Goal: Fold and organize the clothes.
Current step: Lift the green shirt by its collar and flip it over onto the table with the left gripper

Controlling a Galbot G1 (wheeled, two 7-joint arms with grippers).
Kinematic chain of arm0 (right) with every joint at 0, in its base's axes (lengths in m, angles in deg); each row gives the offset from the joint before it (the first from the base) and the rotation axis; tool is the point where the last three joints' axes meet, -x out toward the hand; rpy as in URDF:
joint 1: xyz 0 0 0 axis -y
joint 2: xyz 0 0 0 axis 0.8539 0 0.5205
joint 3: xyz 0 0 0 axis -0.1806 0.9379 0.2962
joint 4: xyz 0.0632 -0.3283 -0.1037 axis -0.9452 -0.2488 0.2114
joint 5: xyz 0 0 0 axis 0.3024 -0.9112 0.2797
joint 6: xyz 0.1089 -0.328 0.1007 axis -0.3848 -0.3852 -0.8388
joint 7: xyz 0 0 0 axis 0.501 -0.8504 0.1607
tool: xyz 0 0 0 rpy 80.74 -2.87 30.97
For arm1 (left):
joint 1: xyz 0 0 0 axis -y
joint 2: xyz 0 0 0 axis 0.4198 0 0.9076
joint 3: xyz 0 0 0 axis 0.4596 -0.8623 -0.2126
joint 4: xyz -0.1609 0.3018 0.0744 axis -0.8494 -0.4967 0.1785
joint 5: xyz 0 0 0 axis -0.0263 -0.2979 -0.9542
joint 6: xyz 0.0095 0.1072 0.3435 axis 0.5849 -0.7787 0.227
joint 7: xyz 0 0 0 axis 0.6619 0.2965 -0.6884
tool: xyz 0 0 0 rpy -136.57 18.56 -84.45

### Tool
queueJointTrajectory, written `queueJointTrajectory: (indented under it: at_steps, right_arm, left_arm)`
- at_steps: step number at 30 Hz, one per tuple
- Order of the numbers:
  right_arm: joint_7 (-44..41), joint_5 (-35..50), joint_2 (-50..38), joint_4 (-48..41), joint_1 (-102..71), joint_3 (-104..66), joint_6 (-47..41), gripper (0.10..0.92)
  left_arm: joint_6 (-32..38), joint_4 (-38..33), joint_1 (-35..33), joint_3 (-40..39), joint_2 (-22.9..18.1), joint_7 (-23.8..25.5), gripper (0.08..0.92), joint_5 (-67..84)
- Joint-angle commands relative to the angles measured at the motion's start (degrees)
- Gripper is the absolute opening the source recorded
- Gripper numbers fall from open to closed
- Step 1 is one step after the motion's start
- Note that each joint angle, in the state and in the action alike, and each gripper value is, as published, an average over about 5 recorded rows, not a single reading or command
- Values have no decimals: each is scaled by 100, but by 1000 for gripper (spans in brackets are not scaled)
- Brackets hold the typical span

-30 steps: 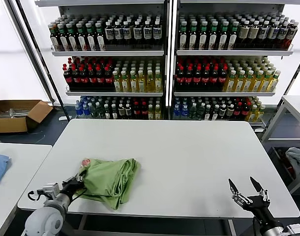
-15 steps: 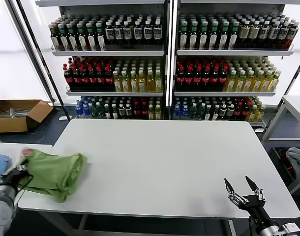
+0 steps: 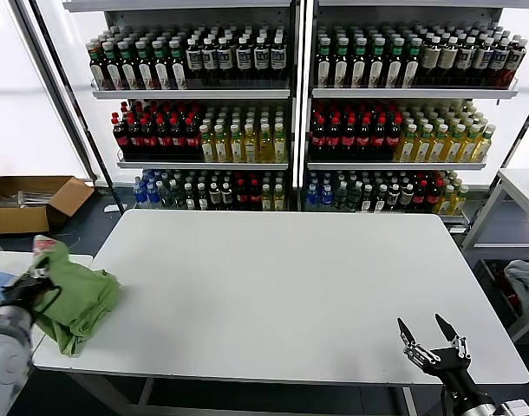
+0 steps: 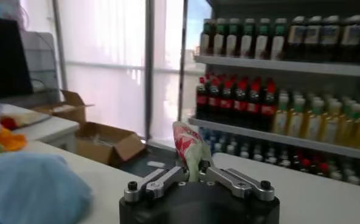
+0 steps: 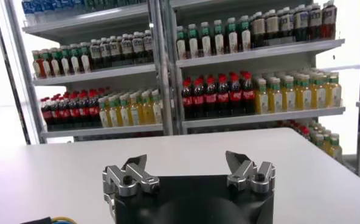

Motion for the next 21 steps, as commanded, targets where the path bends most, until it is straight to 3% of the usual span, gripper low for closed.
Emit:
queueJointTrajectory:
  at_steps: [1,5,9,15,21]
  right_arm:
    - [5,-19,72,243,-153,-77,-16,823]
    - [6,-78,188,365,-298,-104,-17,823]
    - [3,-146,288,460,-430,-115,0,823]
    - [11,-300,368,548,-523,-57,-4,823]
    - [55,-498,417,674,-522,130,-90,823]
  left_arm:
    - [-229,-1762,467,-2520,-1127,-1623,122,958]
    - [-244,-2020,608,-3362,-1519,-1964,122,1016]
    - [-301,-1561,646,-3941,-1877,-1965,122,769]
    - [-97,-734,1022,-4223,-2301,-1945,122,801]
    - [10,-306,1378,-4384,-2446,-1731,122,1061]
